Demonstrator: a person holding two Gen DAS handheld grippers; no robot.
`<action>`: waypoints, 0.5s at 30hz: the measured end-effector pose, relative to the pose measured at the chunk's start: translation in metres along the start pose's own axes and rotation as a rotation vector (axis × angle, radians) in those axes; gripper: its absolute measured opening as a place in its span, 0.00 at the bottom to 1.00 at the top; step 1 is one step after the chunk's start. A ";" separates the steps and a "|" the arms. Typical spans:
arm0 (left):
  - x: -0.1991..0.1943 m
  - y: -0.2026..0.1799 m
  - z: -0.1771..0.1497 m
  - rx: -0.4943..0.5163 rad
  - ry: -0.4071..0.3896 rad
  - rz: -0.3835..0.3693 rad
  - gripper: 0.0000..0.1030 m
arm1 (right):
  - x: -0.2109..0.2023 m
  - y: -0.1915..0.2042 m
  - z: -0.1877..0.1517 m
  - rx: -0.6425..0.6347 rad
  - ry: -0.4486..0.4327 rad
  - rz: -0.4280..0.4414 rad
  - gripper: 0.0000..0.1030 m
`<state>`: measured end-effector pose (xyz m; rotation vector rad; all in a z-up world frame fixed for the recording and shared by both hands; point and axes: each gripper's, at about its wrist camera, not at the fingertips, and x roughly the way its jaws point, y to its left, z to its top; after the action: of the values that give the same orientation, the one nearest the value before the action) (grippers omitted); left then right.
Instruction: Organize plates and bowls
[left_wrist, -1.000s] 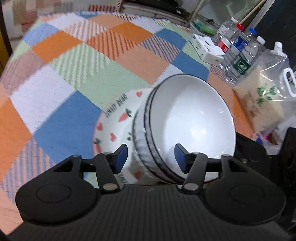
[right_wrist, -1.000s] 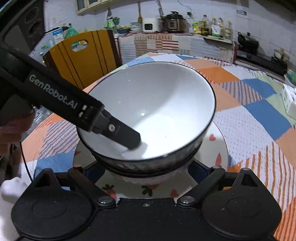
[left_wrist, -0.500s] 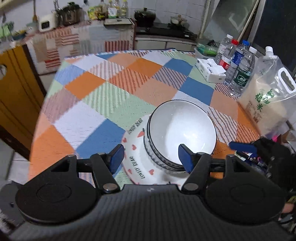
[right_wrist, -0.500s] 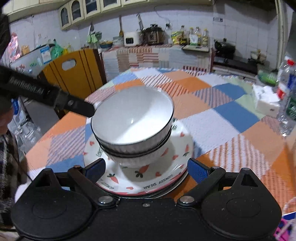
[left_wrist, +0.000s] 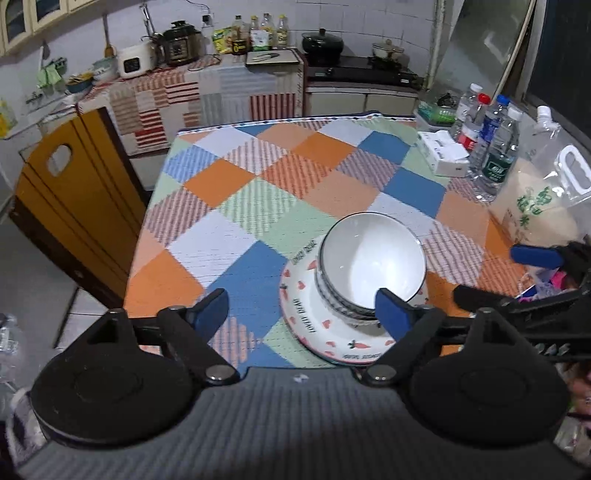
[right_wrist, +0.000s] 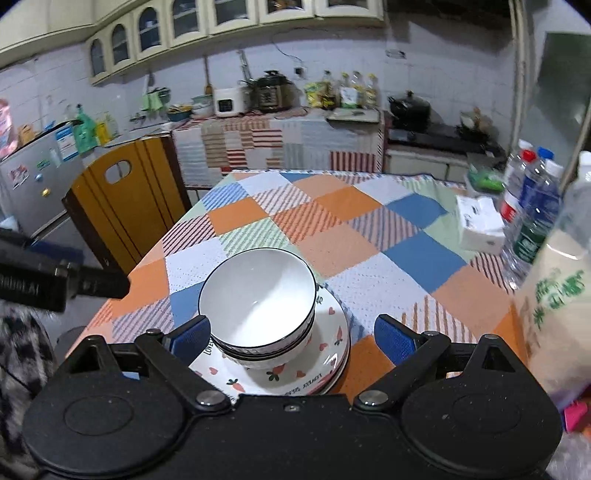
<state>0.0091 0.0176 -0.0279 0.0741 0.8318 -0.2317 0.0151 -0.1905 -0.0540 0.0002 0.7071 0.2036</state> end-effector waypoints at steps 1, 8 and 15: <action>-0.002 0.001 -0.001 0.003 0.006 0.005 0.86 | -0.003 0.000 0.001 0.007 0.006 -0.001 0.95; -0.011 -0.003 -0.011 0.019 0.022 0.008 0.88 | -0.026 0.012 0.004 -0.011 0.038 -0.047 0.95; -0.012 -0.002 -0.014 -0.035 0.018 0.063 0.90 | -0.042 0.026 0.001 -0.054 0.060 -0.095 0.97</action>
<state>-0.0090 0.0202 -0.0279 0.0698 0.8498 -0.1569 -0.0199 -0.1723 -0.0245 -0.0909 0.7595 0.1320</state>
